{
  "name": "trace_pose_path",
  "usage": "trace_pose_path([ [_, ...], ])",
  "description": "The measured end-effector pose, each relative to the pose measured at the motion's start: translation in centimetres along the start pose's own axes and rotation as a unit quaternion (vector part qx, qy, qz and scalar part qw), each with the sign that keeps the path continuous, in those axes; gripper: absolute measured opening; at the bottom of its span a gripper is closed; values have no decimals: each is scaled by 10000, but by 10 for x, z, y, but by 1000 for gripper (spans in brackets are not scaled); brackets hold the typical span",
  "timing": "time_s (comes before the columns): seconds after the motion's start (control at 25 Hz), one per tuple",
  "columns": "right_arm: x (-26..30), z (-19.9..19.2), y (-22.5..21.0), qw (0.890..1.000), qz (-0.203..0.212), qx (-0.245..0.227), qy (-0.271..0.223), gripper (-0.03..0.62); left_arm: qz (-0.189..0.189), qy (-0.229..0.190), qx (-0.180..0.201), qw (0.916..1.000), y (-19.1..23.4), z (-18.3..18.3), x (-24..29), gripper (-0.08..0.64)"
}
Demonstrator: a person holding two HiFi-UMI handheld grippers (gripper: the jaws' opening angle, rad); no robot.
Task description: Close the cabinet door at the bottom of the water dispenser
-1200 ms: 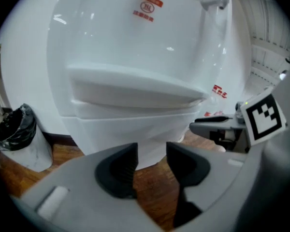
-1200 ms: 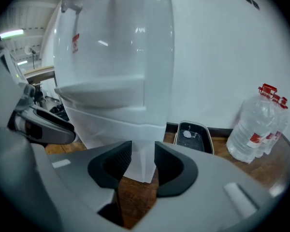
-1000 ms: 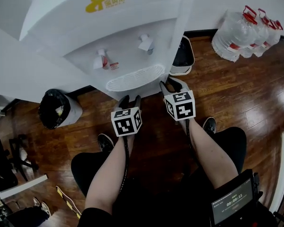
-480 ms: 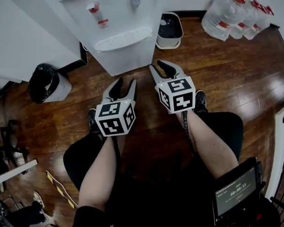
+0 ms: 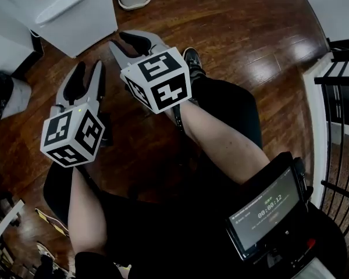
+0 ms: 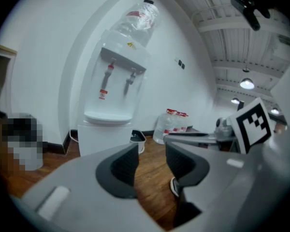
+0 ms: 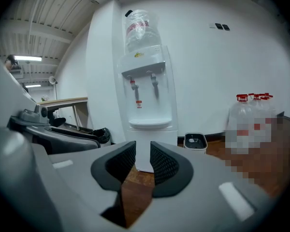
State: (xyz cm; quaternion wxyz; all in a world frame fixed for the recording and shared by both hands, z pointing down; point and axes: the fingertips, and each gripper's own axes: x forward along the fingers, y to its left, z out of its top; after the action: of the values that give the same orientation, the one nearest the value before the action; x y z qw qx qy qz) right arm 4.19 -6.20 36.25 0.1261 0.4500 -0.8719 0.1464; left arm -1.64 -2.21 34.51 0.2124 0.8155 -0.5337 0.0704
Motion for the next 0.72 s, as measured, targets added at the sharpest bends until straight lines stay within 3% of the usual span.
trace_pose_path([
  [0.12, -31, -4, 19, 9998, 49, -9, -186, 95, -96, -164, 377, 9991, -26, -6, -30, 196],
  [0.44, -81, -18, 59, 9980, 363, 223, -477, 32, -19, -185, 592, 9981, -43, -40, -71, 190],
  [0.72, -107, -7, 74, 9951, 419, -245, -867, 5, 222, -539, 761, 9954, -44, -31, -87, 163],
])
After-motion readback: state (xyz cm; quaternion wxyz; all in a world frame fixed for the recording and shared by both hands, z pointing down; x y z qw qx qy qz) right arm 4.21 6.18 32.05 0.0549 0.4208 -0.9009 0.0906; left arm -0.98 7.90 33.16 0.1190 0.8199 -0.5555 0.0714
